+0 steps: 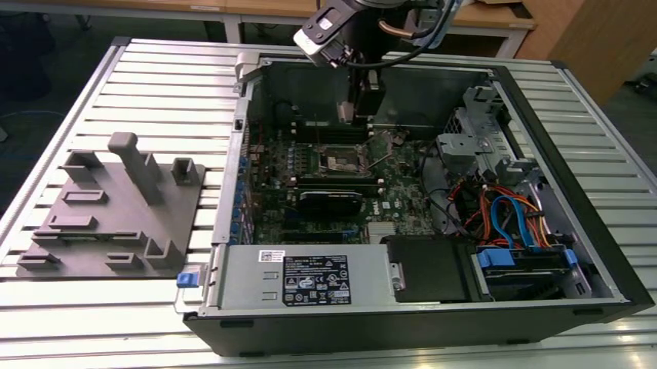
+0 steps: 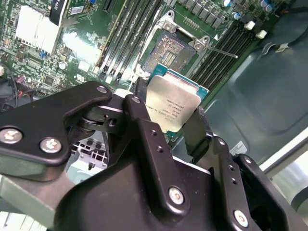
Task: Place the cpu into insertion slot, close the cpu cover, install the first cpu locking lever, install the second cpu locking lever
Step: 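Place the cpu into insertion slot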
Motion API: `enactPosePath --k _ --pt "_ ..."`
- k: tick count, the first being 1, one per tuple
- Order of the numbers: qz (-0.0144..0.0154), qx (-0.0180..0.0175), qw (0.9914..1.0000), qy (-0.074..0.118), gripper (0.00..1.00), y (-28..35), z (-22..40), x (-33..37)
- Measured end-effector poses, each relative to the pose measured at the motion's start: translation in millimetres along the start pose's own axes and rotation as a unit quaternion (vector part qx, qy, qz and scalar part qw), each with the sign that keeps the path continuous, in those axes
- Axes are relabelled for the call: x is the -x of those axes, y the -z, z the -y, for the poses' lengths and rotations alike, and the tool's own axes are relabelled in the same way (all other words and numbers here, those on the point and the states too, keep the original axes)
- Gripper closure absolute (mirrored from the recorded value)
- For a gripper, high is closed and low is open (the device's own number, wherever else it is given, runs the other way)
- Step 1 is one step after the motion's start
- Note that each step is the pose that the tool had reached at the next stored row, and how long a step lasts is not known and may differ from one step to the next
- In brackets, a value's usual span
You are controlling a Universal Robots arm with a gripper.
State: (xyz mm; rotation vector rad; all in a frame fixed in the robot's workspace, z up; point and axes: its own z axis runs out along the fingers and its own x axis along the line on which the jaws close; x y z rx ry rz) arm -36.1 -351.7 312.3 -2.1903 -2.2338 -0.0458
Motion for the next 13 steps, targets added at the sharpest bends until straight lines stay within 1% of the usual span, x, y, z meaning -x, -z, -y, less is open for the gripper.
enactPosePath --k 2,6,13 --pt "0.0 0.0 1.0 0.0 0.46 -1.9 0.0 0.1" --pt "0.0 0.0 1.0 0.0 0.46 -3.0 0.0 0.1" --pt "0.0 0.0 1.0 0.0 0.46 -3.2 0.1 0.1"
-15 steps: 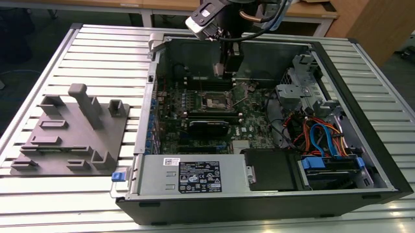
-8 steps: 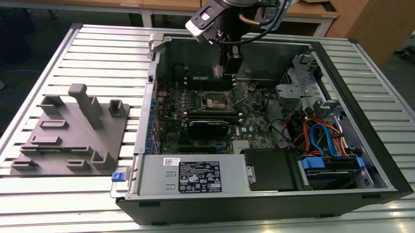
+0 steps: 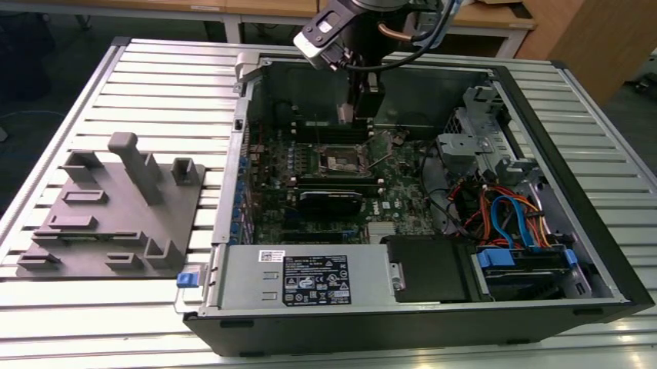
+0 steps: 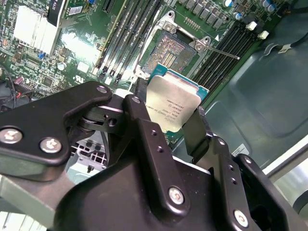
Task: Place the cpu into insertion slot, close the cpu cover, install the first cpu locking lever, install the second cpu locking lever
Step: 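Place the cpu into insertion slot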
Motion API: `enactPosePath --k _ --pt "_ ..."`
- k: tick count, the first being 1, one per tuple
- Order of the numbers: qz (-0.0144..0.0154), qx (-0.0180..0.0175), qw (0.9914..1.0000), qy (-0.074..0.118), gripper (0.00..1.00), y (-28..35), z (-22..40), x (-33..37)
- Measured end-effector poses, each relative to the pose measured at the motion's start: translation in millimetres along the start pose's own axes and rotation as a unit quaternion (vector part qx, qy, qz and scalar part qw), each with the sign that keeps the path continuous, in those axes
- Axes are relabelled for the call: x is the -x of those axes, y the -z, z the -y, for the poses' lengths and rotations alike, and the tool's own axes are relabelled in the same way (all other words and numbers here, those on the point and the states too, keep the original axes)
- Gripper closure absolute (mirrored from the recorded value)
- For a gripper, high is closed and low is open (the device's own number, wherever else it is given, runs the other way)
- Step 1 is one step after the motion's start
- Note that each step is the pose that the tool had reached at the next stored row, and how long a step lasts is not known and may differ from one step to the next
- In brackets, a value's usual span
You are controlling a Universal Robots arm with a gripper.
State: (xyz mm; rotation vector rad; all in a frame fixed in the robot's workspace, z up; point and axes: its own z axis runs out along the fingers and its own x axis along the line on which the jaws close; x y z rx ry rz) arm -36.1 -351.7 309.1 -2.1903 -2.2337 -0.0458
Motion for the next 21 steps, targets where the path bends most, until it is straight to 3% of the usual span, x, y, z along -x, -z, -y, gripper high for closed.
enactPosePath --k 5,21 --pt "0.0 0.0 1.0 0.0 0.46 -3.6 0.0 0.1" --pt "0.0 0.0001 0.99999 -0.003 0.46 -32.5 0.4 0.5"
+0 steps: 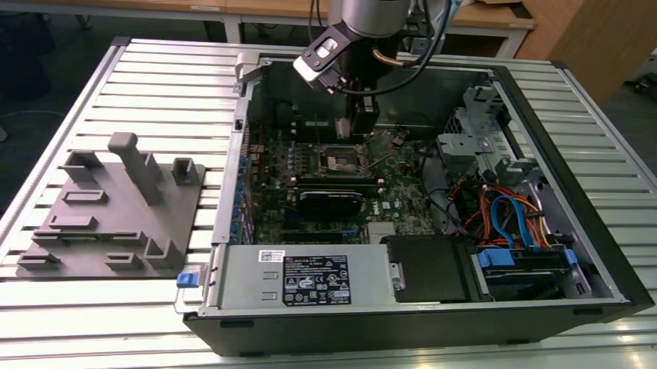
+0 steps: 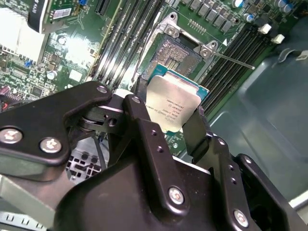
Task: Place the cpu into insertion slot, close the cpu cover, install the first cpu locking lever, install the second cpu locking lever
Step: 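Place the cpu into insertion slot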
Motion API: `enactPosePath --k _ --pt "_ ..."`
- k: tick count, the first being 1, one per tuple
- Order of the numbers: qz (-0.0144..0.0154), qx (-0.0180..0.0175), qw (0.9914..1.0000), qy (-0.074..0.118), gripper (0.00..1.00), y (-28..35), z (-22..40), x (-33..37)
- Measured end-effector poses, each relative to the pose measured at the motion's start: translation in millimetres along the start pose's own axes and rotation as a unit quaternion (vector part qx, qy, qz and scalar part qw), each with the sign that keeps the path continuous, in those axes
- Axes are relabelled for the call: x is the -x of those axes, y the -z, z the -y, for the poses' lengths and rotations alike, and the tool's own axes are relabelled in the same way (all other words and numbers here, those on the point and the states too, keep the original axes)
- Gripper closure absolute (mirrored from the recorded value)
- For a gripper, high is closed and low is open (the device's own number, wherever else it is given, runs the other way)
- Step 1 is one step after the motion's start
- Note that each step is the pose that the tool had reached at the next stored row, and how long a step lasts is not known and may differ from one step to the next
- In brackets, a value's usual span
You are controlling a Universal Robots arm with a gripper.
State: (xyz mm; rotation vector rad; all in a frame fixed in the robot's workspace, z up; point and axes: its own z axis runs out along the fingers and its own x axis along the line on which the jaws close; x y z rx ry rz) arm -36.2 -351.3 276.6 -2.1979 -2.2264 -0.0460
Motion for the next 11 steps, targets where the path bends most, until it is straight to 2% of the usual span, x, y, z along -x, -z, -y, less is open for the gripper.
enactPosePath --k 11 --pt "0.0 -0.0001 0.99999 0.005 0.46 -20.0 1.8 0.0"
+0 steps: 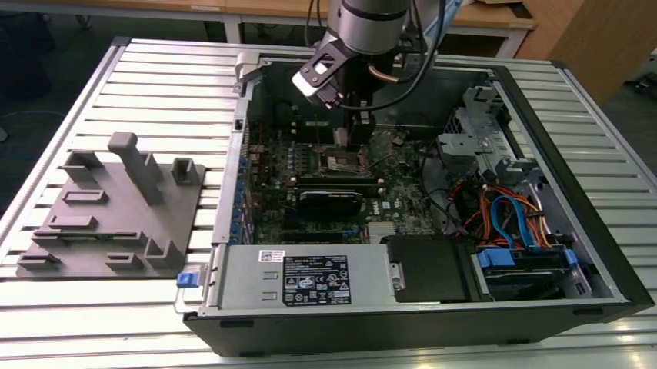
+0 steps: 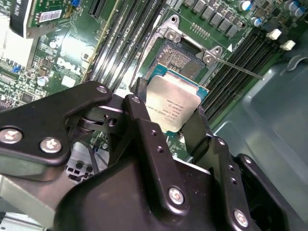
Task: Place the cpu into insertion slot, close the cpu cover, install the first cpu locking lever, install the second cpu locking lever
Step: 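Place the cpu into insertion slot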
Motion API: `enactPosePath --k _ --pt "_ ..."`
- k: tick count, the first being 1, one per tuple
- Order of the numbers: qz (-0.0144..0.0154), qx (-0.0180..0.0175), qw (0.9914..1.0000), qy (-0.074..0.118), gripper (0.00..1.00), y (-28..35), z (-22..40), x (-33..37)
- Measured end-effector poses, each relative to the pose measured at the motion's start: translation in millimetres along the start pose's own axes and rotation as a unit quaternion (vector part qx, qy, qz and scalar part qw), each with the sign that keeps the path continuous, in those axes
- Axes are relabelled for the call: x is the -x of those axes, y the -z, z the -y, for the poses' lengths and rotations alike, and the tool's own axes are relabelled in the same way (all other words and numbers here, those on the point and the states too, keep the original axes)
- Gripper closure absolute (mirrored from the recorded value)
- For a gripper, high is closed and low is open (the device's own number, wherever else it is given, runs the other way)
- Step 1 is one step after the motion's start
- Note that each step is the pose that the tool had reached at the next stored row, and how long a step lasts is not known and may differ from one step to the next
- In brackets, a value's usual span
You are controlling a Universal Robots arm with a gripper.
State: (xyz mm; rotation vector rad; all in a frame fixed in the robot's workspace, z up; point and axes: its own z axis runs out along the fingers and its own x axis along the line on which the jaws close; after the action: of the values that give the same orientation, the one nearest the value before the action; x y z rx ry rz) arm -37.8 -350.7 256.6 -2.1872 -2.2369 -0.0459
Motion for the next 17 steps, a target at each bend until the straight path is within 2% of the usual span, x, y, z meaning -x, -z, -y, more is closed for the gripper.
enactPosePath --k 2,17 --pt "-0.0001 0.0 1.0 0.0 0.46 -2.8 0.1 0.1" --pt "-0.0003 0.0002 1.0 0.0 0.46 -4.7 0.1 0.1"
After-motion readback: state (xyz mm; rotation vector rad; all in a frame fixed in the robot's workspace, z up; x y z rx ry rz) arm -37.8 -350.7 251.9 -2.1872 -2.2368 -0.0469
